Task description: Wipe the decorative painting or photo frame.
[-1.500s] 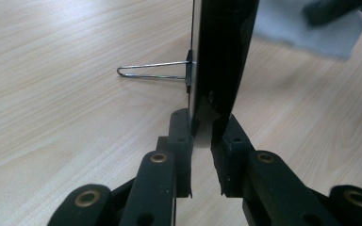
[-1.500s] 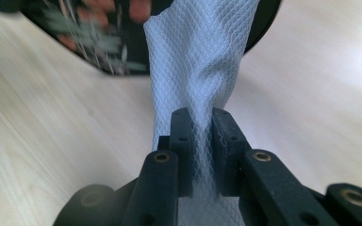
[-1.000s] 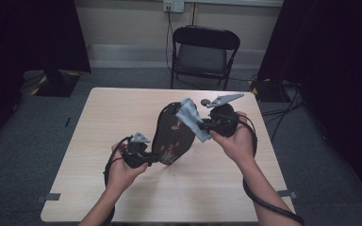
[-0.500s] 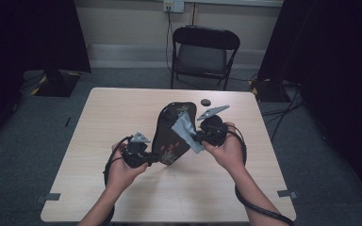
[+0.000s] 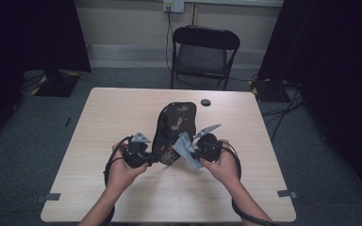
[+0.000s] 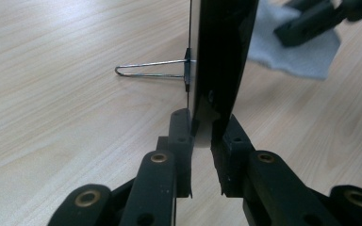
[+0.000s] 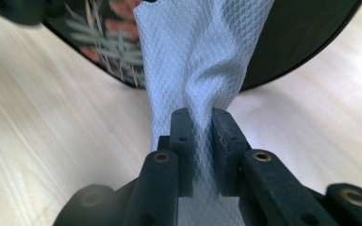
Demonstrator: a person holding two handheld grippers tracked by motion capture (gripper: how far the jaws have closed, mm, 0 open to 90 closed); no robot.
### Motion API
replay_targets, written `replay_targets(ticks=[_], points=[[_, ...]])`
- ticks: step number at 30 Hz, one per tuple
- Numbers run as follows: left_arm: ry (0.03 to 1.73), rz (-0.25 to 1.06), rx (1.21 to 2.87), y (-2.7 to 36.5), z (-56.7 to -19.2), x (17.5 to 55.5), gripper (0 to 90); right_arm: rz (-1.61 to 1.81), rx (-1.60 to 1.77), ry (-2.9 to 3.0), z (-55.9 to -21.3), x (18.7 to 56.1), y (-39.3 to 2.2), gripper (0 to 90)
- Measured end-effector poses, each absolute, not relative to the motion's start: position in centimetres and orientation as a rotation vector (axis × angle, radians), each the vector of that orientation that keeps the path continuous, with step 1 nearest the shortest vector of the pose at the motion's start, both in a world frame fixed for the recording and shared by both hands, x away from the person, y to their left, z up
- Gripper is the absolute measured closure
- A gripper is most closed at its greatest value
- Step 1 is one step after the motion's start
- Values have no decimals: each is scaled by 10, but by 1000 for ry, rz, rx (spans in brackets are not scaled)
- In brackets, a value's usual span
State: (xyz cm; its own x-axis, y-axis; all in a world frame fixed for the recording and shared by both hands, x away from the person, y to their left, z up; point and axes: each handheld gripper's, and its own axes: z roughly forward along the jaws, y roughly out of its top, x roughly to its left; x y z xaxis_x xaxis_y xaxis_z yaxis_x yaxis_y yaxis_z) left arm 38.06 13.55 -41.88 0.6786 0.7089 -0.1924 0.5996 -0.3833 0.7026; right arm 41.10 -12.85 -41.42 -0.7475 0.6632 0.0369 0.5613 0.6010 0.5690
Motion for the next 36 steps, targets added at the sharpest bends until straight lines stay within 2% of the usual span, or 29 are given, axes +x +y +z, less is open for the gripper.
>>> replay_targets(ticks=[11,19,25,36], points=[[1003,174,2108,135,-419,381,786,788,1091,2708,-458,408,-130,809],[1003,175,2107,135,-419,380,787,777,1107,2713,-463,405,-137,809],[1005,176,2109,134,-418,380,786,815,1092,2659,-435,406,-148,809],[1003,176,2110,133,-418,380,786,918,1007,2538,-346,413,-157,809]])
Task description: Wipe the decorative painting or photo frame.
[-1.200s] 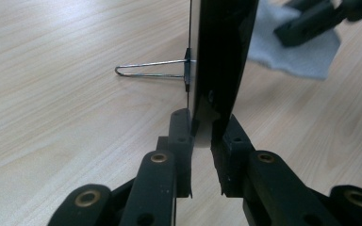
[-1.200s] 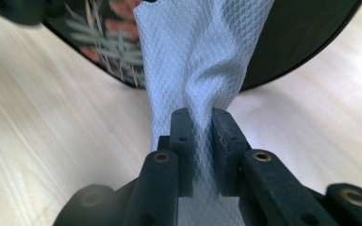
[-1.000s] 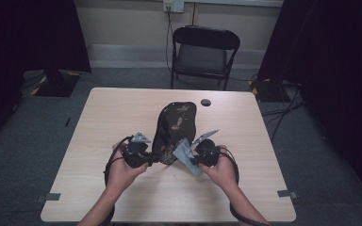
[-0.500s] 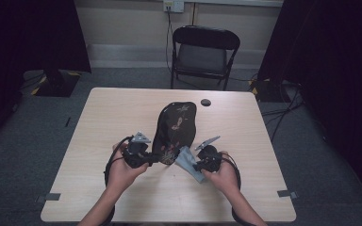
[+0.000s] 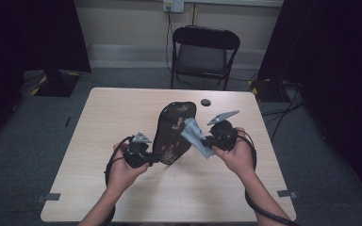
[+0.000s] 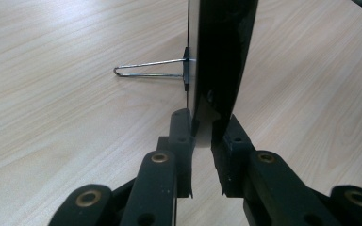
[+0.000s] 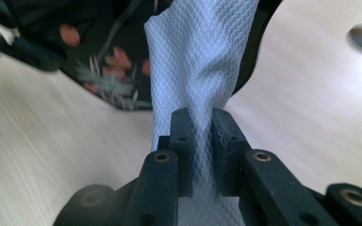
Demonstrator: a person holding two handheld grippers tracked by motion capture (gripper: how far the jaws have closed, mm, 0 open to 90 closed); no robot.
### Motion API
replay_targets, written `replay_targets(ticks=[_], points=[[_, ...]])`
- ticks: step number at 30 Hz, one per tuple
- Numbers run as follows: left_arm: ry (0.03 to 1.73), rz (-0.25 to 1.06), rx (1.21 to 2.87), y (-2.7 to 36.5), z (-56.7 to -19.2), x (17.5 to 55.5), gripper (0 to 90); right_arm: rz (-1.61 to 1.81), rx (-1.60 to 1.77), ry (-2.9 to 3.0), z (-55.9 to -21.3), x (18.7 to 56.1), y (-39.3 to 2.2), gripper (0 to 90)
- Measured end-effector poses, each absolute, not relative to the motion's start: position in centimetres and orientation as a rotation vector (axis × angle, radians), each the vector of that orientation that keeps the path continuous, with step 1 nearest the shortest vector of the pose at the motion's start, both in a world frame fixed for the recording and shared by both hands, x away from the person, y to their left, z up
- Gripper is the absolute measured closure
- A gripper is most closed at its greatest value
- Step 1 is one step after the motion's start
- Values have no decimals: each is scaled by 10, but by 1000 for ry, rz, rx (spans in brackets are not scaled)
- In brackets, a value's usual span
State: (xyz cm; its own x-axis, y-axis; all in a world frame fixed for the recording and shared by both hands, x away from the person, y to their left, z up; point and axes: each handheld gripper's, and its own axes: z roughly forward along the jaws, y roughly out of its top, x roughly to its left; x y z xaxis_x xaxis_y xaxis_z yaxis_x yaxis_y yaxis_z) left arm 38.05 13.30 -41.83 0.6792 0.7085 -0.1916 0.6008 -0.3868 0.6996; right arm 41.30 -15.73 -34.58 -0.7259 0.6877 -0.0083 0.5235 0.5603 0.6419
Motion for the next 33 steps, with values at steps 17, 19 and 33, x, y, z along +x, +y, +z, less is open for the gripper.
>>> replay_targets(ticks=[17,19,33], points=[[997,180,2111,133,-418,381,787,955,893,2494,-292,417,-123,809],[999,178,2110,133,-418,381,787,959,906,2497,-298,417,-123,809],[993,174,2114,133,-418,381,787,947,963,2528,-340,416,-130,809]])
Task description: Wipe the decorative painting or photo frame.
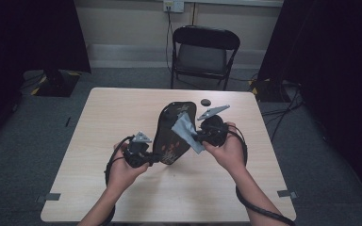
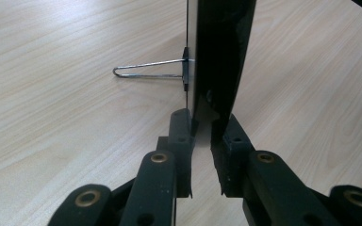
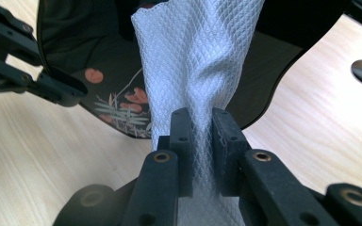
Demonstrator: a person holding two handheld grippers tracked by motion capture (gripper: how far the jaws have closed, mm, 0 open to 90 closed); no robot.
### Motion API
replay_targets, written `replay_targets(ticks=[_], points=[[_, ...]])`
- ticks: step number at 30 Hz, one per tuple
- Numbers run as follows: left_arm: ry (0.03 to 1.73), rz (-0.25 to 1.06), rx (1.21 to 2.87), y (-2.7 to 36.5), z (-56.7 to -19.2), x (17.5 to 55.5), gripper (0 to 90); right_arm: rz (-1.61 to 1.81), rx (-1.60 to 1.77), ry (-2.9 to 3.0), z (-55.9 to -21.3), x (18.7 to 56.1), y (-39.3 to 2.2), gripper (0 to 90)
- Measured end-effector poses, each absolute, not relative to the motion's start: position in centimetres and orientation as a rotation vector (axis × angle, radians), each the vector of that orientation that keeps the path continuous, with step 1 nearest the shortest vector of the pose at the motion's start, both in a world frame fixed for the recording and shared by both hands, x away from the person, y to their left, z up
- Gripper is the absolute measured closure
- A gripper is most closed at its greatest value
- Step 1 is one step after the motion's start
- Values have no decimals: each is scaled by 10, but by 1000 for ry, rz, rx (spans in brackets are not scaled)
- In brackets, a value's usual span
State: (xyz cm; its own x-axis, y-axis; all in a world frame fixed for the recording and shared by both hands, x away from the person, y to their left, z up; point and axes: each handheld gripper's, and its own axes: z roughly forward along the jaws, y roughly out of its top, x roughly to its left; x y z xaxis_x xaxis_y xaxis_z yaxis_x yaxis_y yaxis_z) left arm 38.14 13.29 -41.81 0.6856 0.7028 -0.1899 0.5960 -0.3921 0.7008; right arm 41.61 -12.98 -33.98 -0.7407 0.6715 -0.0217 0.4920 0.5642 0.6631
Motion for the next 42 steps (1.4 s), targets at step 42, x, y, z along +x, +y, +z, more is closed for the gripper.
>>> replay_targets(ticks=[42], points=[[1005,180,2106,132,-419,380,786,789,1078,2726,-452,399,-127,806]])
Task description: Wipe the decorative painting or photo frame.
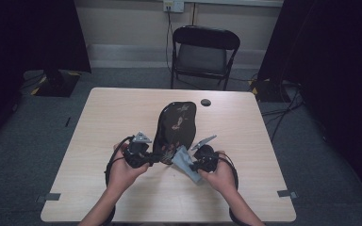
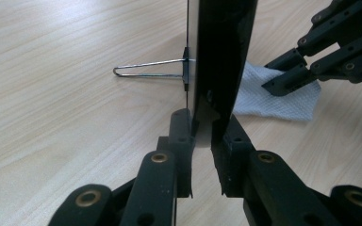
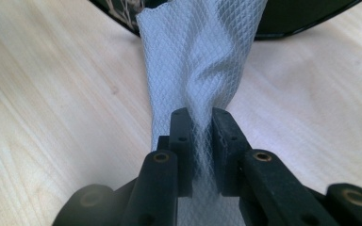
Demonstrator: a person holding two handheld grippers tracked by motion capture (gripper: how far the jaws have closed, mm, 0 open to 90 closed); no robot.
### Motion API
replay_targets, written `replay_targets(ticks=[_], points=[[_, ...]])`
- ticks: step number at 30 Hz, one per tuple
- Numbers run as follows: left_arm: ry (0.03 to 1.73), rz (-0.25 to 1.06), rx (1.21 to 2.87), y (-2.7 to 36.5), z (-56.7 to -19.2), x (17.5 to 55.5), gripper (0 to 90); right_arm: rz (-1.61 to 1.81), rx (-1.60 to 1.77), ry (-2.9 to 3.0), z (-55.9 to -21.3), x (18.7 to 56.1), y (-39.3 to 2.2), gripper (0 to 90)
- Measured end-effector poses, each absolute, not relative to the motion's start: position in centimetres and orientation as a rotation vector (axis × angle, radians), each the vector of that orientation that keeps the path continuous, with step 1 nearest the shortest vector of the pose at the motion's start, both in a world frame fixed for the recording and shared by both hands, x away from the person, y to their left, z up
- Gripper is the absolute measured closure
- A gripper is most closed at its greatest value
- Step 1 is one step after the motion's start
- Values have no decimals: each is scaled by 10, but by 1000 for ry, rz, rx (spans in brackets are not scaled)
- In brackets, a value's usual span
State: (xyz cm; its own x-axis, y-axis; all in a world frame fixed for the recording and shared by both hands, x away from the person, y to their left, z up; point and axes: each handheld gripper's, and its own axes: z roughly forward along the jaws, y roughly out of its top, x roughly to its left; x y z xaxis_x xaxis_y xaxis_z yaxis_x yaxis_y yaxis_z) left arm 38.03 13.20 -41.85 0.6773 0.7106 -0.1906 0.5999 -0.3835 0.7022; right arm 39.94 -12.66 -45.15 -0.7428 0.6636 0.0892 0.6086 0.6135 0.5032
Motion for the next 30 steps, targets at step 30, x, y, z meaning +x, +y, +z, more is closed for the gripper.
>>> replay_targets(ticks=[30], points=[[1004,186,2107,131,-419,380,786,997,952,2504,-312,405,-144,806]])
